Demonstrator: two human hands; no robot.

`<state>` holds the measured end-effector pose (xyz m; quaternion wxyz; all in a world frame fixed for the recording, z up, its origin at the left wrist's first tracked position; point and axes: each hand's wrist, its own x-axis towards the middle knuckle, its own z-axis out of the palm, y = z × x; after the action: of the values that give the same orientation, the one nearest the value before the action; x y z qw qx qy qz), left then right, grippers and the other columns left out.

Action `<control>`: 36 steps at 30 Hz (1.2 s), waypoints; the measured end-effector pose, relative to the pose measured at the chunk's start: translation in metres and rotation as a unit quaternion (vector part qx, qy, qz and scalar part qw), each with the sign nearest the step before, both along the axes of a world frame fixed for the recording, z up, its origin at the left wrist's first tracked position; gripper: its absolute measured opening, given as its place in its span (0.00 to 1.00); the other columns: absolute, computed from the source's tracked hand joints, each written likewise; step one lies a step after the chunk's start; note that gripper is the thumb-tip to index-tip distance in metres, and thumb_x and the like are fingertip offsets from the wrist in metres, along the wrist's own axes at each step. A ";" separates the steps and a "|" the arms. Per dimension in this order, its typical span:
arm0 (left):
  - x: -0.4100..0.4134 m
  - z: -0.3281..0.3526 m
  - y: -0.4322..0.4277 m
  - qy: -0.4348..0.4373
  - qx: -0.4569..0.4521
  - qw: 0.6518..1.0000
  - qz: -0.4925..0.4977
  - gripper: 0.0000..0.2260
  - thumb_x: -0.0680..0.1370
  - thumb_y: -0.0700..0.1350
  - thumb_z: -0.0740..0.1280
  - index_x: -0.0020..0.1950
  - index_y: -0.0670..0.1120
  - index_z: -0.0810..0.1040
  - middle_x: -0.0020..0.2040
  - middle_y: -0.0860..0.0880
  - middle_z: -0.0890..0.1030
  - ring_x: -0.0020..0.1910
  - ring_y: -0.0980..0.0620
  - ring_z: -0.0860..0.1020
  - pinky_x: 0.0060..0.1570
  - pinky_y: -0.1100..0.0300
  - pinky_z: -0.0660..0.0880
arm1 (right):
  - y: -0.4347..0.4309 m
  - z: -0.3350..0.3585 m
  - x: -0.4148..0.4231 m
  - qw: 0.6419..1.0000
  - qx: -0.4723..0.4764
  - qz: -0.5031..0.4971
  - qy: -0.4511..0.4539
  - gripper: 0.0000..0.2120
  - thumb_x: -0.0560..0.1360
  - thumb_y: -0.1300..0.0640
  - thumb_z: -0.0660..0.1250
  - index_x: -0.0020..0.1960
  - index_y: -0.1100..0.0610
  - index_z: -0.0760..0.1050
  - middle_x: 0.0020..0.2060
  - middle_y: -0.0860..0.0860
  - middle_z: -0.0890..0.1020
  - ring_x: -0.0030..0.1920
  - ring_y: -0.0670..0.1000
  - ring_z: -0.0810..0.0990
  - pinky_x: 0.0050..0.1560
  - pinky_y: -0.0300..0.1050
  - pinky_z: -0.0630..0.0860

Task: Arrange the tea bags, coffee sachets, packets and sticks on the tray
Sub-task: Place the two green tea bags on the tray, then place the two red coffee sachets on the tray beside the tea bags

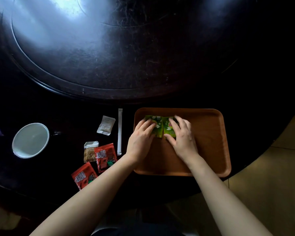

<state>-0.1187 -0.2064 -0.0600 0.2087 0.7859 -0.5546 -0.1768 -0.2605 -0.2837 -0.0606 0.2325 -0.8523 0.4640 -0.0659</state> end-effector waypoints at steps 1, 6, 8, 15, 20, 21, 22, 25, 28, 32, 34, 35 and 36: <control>0.000 0.000 0.000 -0.003 -0.002 1.000 -0.004 0.18 0.76 0.42 0.64 0.66 0.44 0.72 0.69 0.45 0.72 0.72 0.46 0.63 0.69 0.56 0.61 | 0.000 0.000 0.000 1.000 -0.003 -0.003 -0.003 0.27 0.74 0.50 0.65 0.70 0.58 0.65 0.69 0.57 0.67 0.69 0.56 0.63 0.71 0.49 0.62; 0.000 0.001 0.003 -0.036 -0.008 0.999 -0.034 0.17 0.75 0.43 0.65 0.64 0.41 0.74 0.65 0.41 0.75 0.68 0.42 0.69 0.64 0.51 0.69 | 0.006 -0.002 0.006 0.999 -0.018 -0.024 -0.018 0.27 0.73 0.49 0.66 0.67 0.59 0.68 0.67 0.59 0.70 0.67 0.58 0.66 0.68 0.52 0.67; 0.000 0.003 0.004 -0.057 -0.012 0.997 -0.049 0.17 0.73 0.42 0.68 0.60 0.39 0.76 0.61 0.39 0.78 0.64 0.39 0.73 0.58 0.48 0.74 | 0.008 -0.003 0.007 0.999 -0.027 -0.026 -0.016 0.26 0.73 0.48 0.66 0.67 0.59 0.68 0.66 0.59 0.71 0.66 0.59 0.67 0.67 0.53 0.67; -0.001 0.005 0.004 -0.061 -0.003 0.996 -0.060 0.19 0.74 0.43 0.67 0.63 0.37 0.74 0.64 0.37 0.76 0.67 0.37 0.70 0.61 0.45 0.72 | 0.007 -0.003 0.005 0.999 -0.035 -0.026 -0.016 0.26 0.73 0.46 0.65 0.66 0.58 0.69 0.65 0.60 0.71 0.64 0.60 0.69 0.66 0.54 0.67; 0.001 0.016 0.007 -0.045 -0.011 0.996 -0.074 0.20 0.76 0.44 0.64 0.65 0.38 0.71 0.69 0.36 0.70 0.71 0.37 0.63 0.66 0.46 0.66 | 0.009 0.009 0.005 0.998 -0.025 -0.032 -0.041 0.25 0.74 0.47 0.64 0.67 0.58 0.69 0.64 0.60 0.70 0.65 0.59 0.67 0.65 0.52 0.67; 0.005 0.020 0.010 -0.041 -0.016 0.997 -0.071 0.19 0.76 0.43 0.64 0.66 0.39 0.70 0.69 0.37 0.69 0.71 0.38 0.62 0.67 0.47 0.65 | 0.010 0.013 0.006 0.998 -0.025 -0.032 -0.053 0.25 0.74 0.48 0.65 0.66 0.59 0.69 0.63 0.60 0.71 0.64 0.59 0.67 0.65 0.51 0.68; 0.010 0.024 0.016 -0.038 -0.024 0.997 -0.062 0.19 0.76 0.43 0.64 0.66 0.39 0.71 0.69 0.37 0.69 0.71 0.39 0.63 0.67 0.48 0.65 | 0.013 0.018 0.009 0.997 -0.025 -0.029 -0.066 0.24 0.74 0.49 0.65 0.65 0.60 0.70 0.62 0.60 0.72 0.63 0.59 0.68 0.64 0.50 0.68; 0.036 0.034 0.046 -0.038 -0.043 0.998 -0.001 0.17 0.75 0.41 0.64 0.63 0.39 0.74 0.67 0.37 0.73 0.69 0.40 0.67 0.67 0.50 0.63 | 0.032 0.034 0.026 0.997 -0.019 0.025 -0.071 0.18 0.73 0.53 0.66 0.60 0.61 0.73 0.54 0.60 0.77 0.57 0.60 0.72 0.60 0.50 0.68; 0.068 0.035 0.089 -0.041 -0.008 0.995 0.091 0.18 0.73 0.38 0.67 0.63 0.39 0.74 0.66 0.38 0.73 0.68 0.40 0.68 0.68 0.50 0.63 | 0.063 0.041 0.057 0.990 0.014 0.135 -0.027 0.16 0.74 0.52 0.63 0.58 0.59 0.74 0.53 0.56 0.78 0.56 0.58 0.72 0.58 0.50 0.69; 0.097 0.031 0.130 -0.003 0.072 0.975 0.210 0.21 0.73 0.40 0.67 0.66 0.40 0.71 0.67 0.38 0.72 0.67 0.41 0.67 0.67 0.50 0.63 | 0.088 0.037 0.104 0.979 0.030 0.200 0.033 0.18 0.75 0.51 0.62 0.61 0.58 0.69 0.58 0.55 0.74 0.61 0.57 0.67 0.61 0.51 0.66; 0.104 0.028 0.136 0.029 0.095 0.966 0.241 0.24 0.72 0.43 0.69 0.67 0.41 0.69 0.65 0.40 0.73 0.66 0.42 0.67 0.66 0.51 0.64 | 0.094 0.034 0.123 0.977 0.023 0.204 0.064 0.19 0.74 0.50 0.63 0.62 0.58 0.68 0.59 0.56 0.73 0.61 0.57 0.67 0.61 0.51 0.65; 0.107 0.027 0.137 0.042 0.097 0.962 0.252 0.26 0.71 0.43 0.70 0.67 0.42 0.69 0.64 0.40 0.73 0.64 0.42 0.68 0.64 0.52 0.65 | 0.097 0.032 0.129 0.976 0.023 0.205 0.077 0.20 0.74 0.49 0.64 0.61 0.58 0.68 0.59 0.56 0.73 0.61 0.57 0.67 0.61 0.52 0.65; 0.109 0.026 0.136 0.055 0.095 0.959 0.262 0.27 0.70 0.44 0.71 0.67 0.42 0.68 0.62 0.39 0.72 0.63 0.42 0.68 0.63 0.52 0.65 | 0.099 0.030 0.135 0.975 0.024 0.205 0.088 0.21 0.73 0.49 0.66 0.61 0.59 0.68 0.59 0.56 0.72 0.61 0.58 0.67 0.61 0.52 0.65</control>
<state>-0.0101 -0.0704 -0.0342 0.2021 0.9088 -0.2977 -0.2114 -0.1258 -0.1843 -0.0305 0.2193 -0.9259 0.2996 0.0696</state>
